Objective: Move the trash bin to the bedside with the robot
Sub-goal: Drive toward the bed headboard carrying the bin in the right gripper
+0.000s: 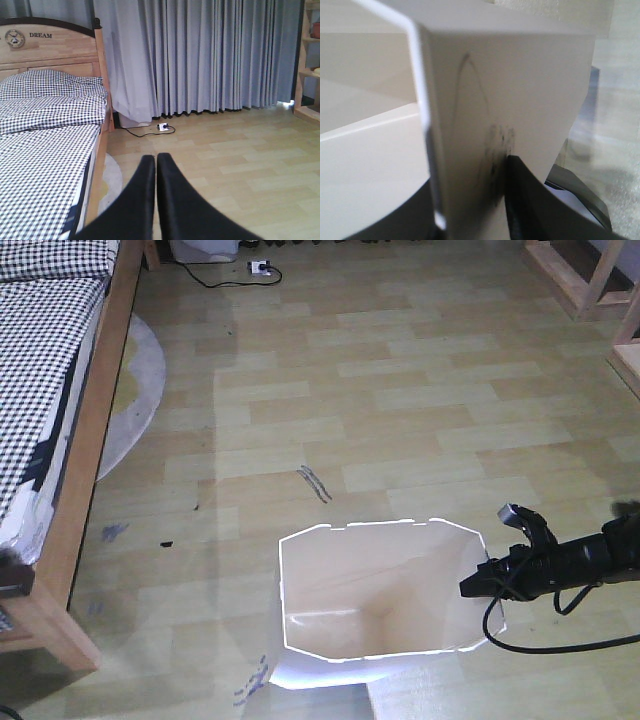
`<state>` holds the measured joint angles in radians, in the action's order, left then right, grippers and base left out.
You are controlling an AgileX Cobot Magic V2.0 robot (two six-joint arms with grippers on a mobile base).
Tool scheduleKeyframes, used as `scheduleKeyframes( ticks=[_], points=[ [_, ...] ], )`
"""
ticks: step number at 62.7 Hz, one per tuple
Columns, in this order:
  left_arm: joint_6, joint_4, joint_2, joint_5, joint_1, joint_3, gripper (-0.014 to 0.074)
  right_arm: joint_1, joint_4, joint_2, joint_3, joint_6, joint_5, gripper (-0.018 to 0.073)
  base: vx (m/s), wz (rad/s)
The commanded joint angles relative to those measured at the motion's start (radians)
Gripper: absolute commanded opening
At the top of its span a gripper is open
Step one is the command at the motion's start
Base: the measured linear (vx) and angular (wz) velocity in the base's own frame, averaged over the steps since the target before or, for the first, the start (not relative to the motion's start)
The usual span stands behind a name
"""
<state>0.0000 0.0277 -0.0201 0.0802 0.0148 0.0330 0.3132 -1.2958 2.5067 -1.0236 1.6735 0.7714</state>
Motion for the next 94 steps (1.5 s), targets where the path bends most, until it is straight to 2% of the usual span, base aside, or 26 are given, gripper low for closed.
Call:
scheduleKeyframes(
  ticks=[1, 94],
  points=[
    [-0.014, -0.009, -0.008, -0.074, 0.001, 0.012, -0.0006, 0.004, -0.050, -0.073, -0.004, 0.005, 0.261, -0.0003, 0.30, -0.02],
    [-0.014, -0.009, -0.008, -0.074, 0.001, 0.012, -0.0006, 0.004, -0.049, -0.073, -0.004, 0.005, 0.261, -0.0003, 0.30, 0.04]
  ],
)
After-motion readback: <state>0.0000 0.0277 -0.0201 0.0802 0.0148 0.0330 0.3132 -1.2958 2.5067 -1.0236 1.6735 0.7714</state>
